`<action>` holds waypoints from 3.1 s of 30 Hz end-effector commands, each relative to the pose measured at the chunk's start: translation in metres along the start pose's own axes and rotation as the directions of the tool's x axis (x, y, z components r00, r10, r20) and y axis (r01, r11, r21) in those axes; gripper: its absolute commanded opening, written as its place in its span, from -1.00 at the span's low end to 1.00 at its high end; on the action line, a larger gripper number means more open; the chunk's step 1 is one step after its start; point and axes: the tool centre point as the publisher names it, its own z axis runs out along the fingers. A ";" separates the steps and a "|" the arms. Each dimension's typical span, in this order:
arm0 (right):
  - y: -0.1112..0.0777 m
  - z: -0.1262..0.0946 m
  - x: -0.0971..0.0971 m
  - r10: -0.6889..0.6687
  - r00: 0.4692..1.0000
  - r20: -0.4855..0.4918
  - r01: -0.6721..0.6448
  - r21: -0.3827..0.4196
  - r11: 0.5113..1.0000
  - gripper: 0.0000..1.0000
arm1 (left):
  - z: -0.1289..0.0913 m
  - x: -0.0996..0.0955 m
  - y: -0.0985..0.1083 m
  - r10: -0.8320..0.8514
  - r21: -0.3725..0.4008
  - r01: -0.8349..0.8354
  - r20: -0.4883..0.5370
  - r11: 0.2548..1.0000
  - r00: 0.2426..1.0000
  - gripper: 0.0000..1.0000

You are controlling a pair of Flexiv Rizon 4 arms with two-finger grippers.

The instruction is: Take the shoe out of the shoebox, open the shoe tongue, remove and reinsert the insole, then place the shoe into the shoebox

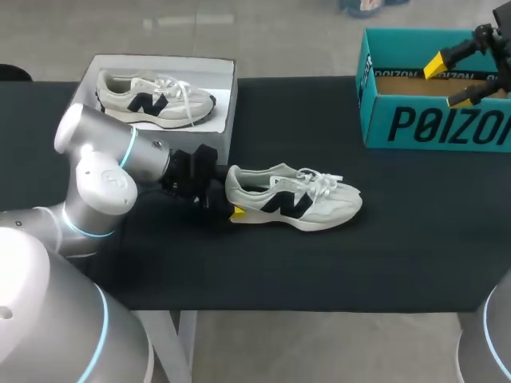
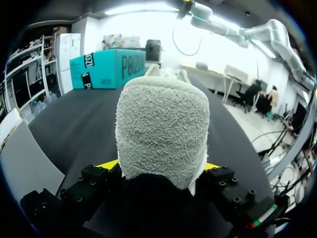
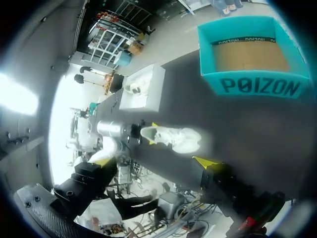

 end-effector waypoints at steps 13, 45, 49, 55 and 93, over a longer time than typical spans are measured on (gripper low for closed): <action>-0.009 0.060 0.054 0.265 0.874 0.407 -0.176 -0.244 0.954 1.00 | 0.000 -0.001 0.000 0.000 -0.001 0.000 -0.001 1.000 1.000 -1.00; 0.003 0.215 0.033 -0.011 0.666 0.746 -0.004 0.019 1.000 1.00 | 0.000 -0.001 0.000 0.000 -0.001 0.000 -0.001 1.000 1.000 -1.00; 0.003 0.215 0.033 -0.011 0.666 0.746 -0.004 0.019 1.000 1.00 | 0.000 -0.001 0.000 0.000 -0.001 0.000 -0.001 1.000 1.000 -1.00; 0.003 0.238 0.035 -0.014 0.553 0.833 -0.002 0.018 1.000 1.00 | 0.000 -0.001 0.000 0.000 -0.001 0.000 -0.001 1.000 1.000 -1.00; -0.019 0.341 -0.023 -0.030 0.462 0.886 -0.121 0.097 0.988 1.00 | 0.000 -0.001 0.000 0.000 -0.001 0.000 -0.001 1.000 1.000 -1.00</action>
